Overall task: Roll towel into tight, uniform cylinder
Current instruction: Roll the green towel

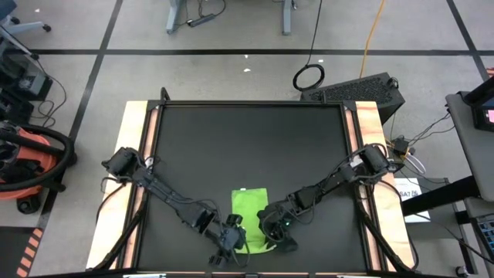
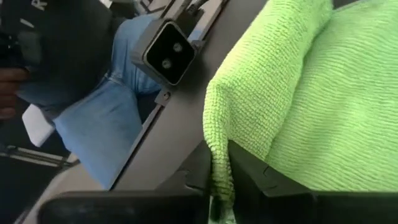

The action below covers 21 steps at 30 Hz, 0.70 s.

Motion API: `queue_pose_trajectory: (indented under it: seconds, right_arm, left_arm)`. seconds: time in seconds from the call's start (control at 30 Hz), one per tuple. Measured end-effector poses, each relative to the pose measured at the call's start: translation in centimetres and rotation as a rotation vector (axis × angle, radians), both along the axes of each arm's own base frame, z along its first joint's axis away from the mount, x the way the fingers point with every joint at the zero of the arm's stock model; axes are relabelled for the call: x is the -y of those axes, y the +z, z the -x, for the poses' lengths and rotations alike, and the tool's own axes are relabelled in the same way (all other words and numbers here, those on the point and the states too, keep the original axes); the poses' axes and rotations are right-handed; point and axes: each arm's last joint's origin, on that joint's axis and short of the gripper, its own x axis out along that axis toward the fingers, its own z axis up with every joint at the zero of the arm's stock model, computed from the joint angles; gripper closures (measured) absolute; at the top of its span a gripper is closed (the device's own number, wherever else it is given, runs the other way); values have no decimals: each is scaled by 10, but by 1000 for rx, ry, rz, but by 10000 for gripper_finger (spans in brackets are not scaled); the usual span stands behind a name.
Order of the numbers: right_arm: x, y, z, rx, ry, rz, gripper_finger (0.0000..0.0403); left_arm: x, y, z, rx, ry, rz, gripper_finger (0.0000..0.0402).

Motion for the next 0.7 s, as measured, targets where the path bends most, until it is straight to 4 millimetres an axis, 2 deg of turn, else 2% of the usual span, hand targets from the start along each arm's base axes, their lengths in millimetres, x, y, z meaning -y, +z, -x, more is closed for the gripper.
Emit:
queue_pose_trajectory:
  seconds: [0.13,0.37,0.57,0.7]
  right_arm:
    - [2,0,-1,-13,-16,-8,347]
    - [2,0,-1,-27,-27,-15,328]
    - [2,0,-1,-23,-39,-13,319]
    - [3,0,-2,-26,-47,-12,319]
  left_arm:
    - [-2,-7,-1,-6,65,-57,136]
    - [5,-14,-3,-18,59,-12,136]
    - [12,-40,-5,-93,53,3,136]
    - [12,-46,-5,-105,82,-16,137]
